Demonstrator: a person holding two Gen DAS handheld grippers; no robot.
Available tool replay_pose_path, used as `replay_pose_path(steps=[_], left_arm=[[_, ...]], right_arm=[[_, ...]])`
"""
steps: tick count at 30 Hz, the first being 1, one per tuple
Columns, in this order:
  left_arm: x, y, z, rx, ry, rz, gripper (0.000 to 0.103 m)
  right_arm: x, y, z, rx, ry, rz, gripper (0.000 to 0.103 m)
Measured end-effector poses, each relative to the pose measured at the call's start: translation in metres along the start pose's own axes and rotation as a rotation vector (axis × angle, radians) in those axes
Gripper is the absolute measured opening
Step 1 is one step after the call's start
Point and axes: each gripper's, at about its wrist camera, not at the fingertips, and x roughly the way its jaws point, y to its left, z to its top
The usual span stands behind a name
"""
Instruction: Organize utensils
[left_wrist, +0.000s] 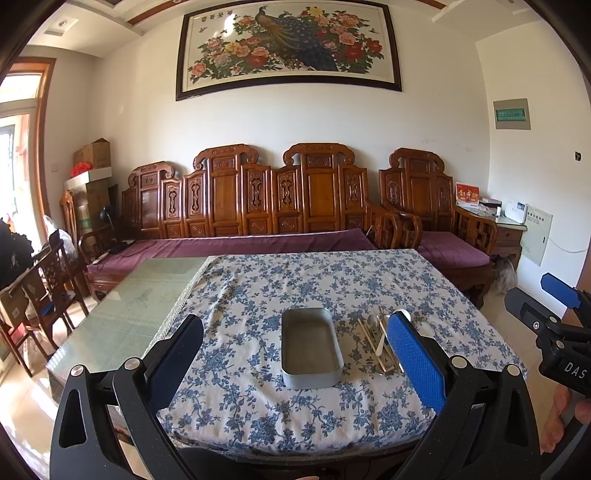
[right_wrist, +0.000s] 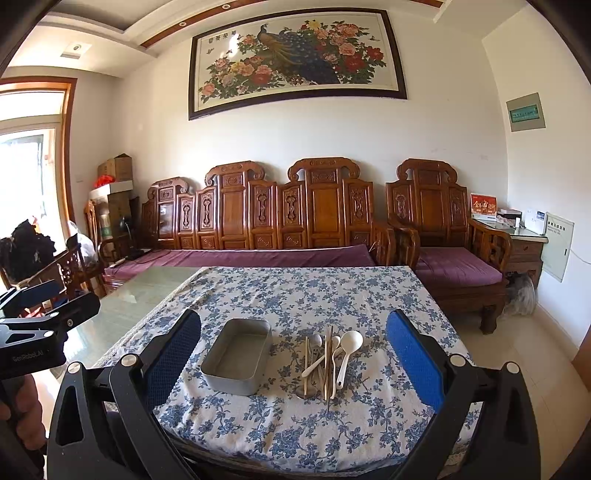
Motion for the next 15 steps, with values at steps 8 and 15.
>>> replay_pose_path(steps=[8,15], left_arm=[[-0.0022,-0.0003,0.0007,-0.002,-0.004,-0.002,0.097],[-0.0021,0.0011,0.0009,-0.003,-0.003,-0.001,0.097]], right_arm=[[0.0001,0.0001,-0.0006,0.0,-0.001,0.0,0.101],[-0.0009,0.0011,0.0007,0.001,-0.001,0.001,0.101]])
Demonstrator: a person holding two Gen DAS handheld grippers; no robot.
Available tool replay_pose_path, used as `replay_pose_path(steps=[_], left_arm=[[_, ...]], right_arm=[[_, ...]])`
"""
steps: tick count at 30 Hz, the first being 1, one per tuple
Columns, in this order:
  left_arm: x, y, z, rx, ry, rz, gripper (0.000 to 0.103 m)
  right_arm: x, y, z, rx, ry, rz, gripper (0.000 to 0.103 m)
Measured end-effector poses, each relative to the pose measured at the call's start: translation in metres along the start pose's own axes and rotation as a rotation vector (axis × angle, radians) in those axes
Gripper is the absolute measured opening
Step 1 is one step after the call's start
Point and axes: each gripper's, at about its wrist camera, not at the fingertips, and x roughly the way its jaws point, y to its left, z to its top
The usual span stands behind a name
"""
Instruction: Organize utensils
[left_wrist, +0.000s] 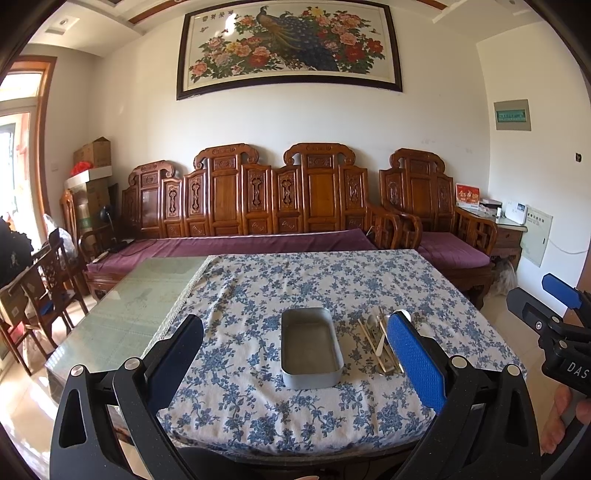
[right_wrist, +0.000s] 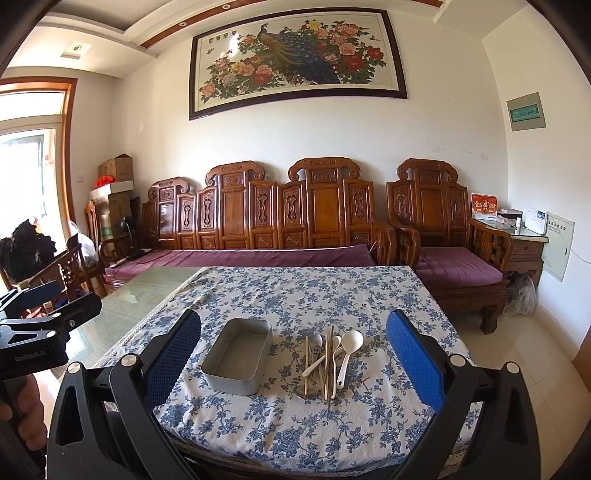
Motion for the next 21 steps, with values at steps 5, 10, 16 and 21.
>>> replay_pose_path(steps=[5,10,16,21], left_arm=[[-0.0005,0.0002,-0.0002,-0.001,0.0,-0.001,0.097],[0.0,0.0002,-0.0011,0.0,-0.001,0.0,0.097],[-0.0002,0.0003,-0.001,0.0,-0.001,0.0,0.097],[-0.0007,0.0006,-0.0006,0.001,-0.001,-0.001,0.097]], right_arm=[[0.0003,0.0004,-0.0012,-0.001,-0.001,0.001,0.101],[0.0007,-0.0006,-0.0017,0.001,-0.001,0.001,0.101],[0.0005,-0.0002,-0.0016,0.001,-0.002,0.001,0.101],[-0.0007,0.0009,-0.0006,0.002,-0.003,0.001,0.101]])
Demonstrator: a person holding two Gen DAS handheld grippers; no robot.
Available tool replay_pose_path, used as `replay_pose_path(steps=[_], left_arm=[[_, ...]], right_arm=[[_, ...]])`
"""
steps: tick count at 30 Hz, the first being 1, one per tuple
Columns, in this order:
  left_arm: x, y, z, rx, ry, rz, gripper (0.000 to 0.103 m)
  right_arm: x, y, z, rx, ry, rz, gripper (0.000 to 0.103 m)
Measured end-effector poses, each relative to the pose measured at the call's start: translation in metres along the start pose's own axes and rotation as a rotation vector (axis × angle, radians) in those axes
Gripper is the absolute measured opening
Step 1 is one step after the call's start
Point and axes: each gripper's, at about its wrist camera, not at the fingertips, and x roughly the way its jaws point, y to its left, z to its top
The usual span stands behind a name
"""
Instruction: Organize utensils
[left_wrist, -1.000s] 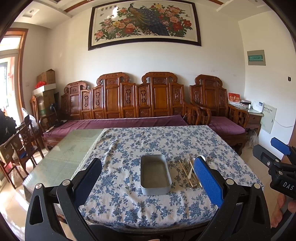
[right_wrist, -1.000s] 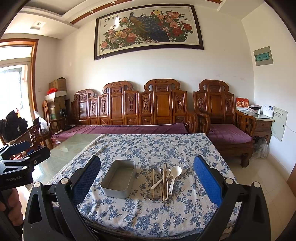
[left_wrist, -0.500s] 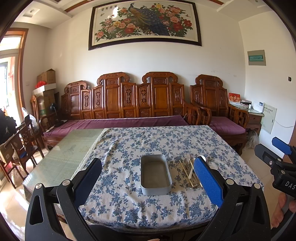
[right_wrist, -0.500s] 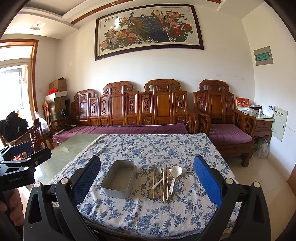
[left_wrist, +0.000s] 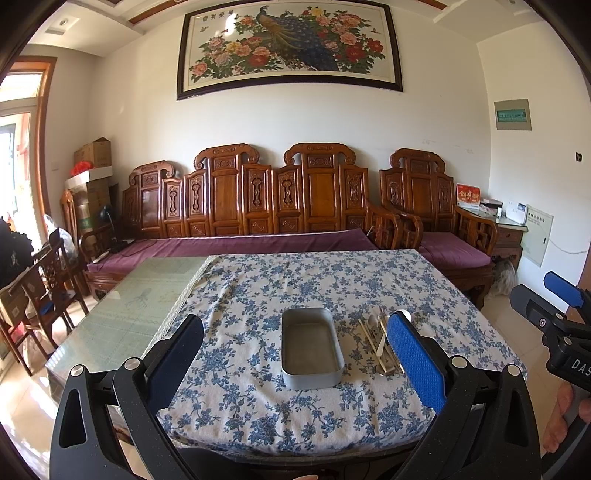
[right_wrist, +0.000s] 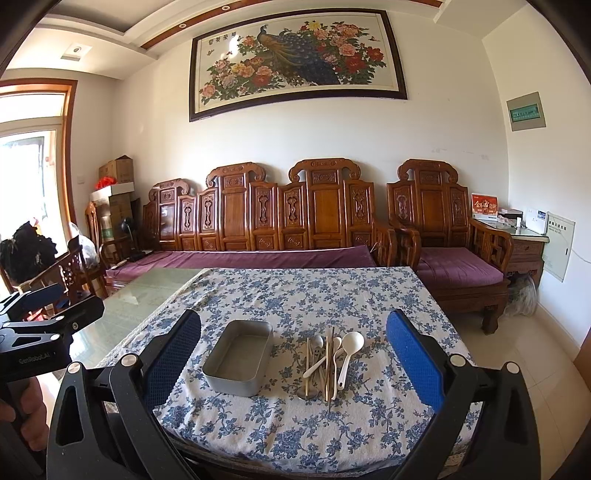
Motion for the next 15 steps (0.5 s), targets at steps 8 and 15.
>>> replay_pose_path(steps=[8,15], left_arm=[[0.0011,-0.0007,-0.0001,0.003,-0.003,-0.002,0.097],[-0.0015,-0.0005,0.0004,0.002,-0.006,-0.008,0.097]], right_arm=[[-0.0014,-0.0001,0.0016,-0.002,-0.006,-0.001,0.101],[-0.0038,0.0001,0.0039,-0.001,-0.009,0.001,0.101]])
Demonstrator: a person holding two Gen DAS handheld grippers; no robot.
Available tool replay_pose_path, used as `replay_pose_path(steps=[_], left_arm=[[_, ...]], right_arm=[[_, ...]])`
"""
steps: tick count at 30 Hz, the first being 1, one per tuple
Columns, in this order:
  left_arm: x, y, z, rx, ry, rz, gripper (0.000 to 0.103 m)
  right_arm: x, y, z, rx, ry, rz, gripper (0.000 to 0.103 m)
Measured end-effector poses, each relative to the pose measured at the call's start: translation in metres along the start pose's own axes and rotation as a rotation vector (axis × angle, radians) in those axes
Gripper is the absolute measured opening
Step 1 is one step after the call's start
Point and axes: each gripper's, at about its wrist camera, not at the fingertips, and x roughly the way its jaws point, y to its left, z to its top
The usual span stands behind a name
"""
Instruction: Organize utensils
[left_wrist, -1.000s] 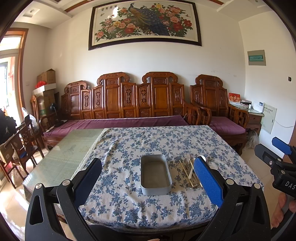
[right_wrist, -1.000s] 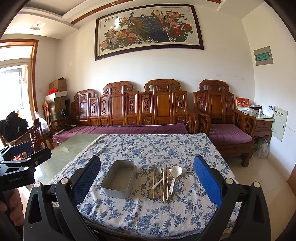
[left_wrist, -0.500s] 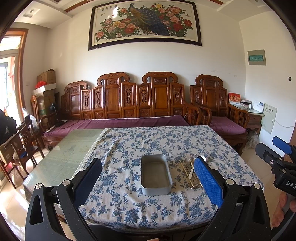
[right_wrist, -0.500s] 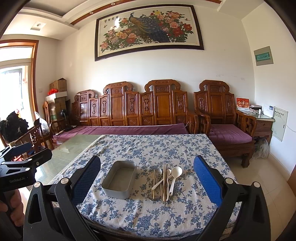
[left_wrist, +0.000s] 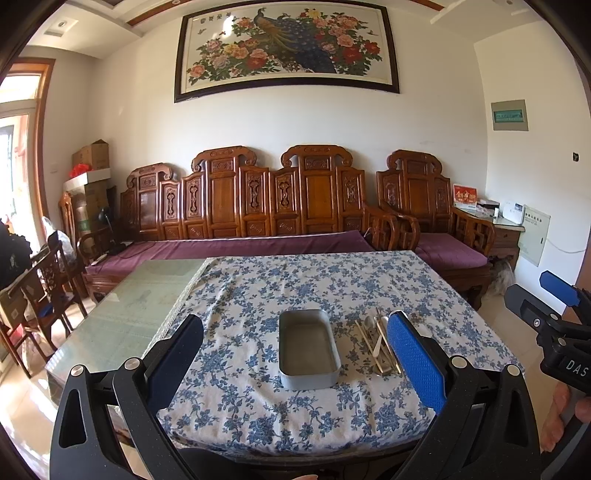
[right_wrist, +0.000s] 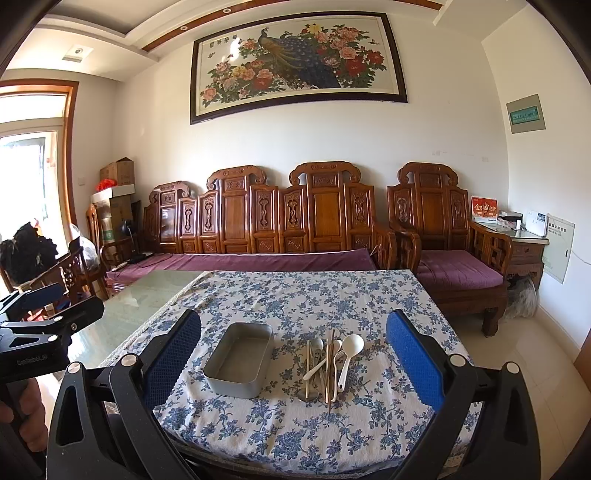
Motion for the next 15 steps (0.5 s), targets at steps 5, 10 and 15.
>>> replay_pose_path(steps=[5,10,15], left_arm=[[0.0,-0.001,-0.003,0.004,0.004,-0.003,0.097],[0.015,-0.001,-0.007,0.016,0.047,-0.012,0.097],[0.041,-0.004,-0.017,0.034,0.112,-0.038,0.097]], right_arm=[[0.001,0.002,0.002,0.001,0.008,0.002,0.101],[0.006,-0.005,-0.002,-0.02,0.014,0.002,0.101],[0.025,-0.016,-0.008,-0.025,0.027,0.01,0.101]])
